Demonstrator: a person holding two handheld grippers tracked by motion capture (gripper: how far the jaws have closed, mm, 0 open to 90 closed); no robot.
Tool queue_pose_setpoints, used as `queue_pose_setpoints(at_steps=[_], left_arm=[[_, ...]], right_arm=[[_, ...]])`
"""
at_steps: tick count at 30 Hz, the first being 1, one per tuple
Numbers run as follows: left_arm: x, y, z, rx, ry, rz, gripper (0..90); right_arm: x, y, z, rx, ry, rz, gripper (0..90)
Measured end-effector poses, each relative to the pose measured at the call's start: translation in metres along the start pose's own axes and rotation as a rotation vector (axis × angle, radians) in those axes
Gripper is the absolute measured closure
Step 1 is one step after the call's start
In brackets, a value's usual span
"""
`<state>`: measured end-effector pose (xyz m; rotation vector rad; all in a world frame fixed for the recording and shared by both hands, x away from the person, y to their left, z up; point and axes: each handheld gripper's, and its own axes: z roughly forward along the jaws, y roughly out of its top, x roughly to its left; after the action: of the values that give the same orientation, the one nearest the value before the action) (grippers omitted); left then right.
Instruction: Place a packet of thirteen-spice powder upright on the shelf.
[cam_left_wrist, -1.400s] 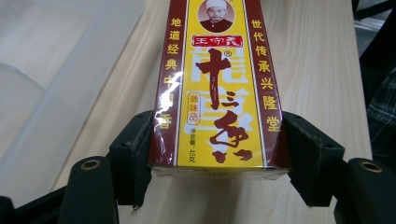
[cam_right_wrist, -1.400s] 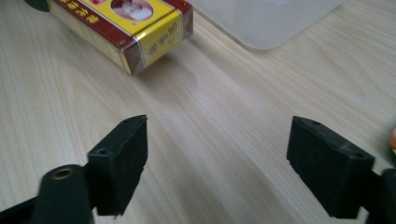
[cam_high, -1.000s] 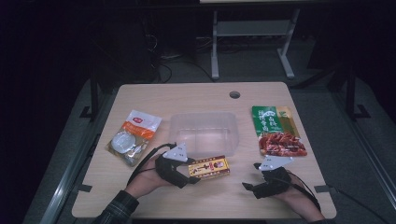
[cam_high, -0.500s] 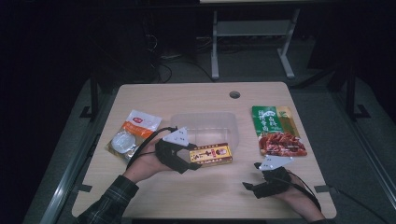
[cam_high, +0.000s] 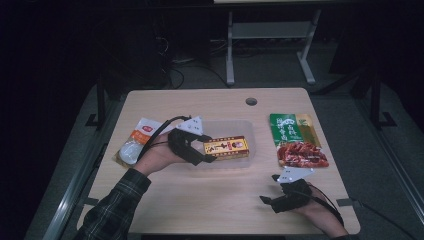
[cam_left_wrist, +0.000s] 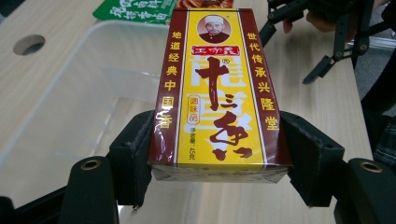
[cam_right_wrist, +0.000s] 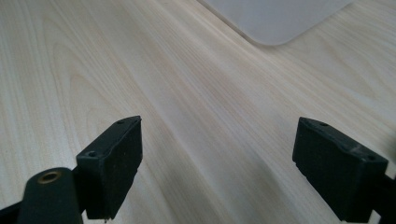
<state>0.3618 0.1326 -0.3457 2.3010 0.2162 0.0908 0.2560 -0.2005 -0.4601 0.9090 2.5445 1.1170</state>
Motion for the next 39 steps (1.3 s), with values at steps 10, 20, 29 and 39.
queue_pose_setpoints(at_steps=[10,20,29,39], left_arm=[[0.023,0.014,0.010,0.009,0.004,0.015,32.2],[0.045,0.021,0.029,0.067,0.001,0.029,32.2],[0.055,0.020,0.044,0.093,0.000,0.015,32.2],[0.062,0.016,0.054,0.109,0.000,-0.001,32.0]], right_arm=[[0.000,0.001,0.000,-0.002,0.004,0.001,15.4],[0.000,0.001,0.000,-0.005,0.003,0.005,15.4],[0.000,0.001,-0.001,-0.011,0.001,0.002,15.5],[0.000,0.001,-0.001,-0.013,-0.001,0.005,15.5]])
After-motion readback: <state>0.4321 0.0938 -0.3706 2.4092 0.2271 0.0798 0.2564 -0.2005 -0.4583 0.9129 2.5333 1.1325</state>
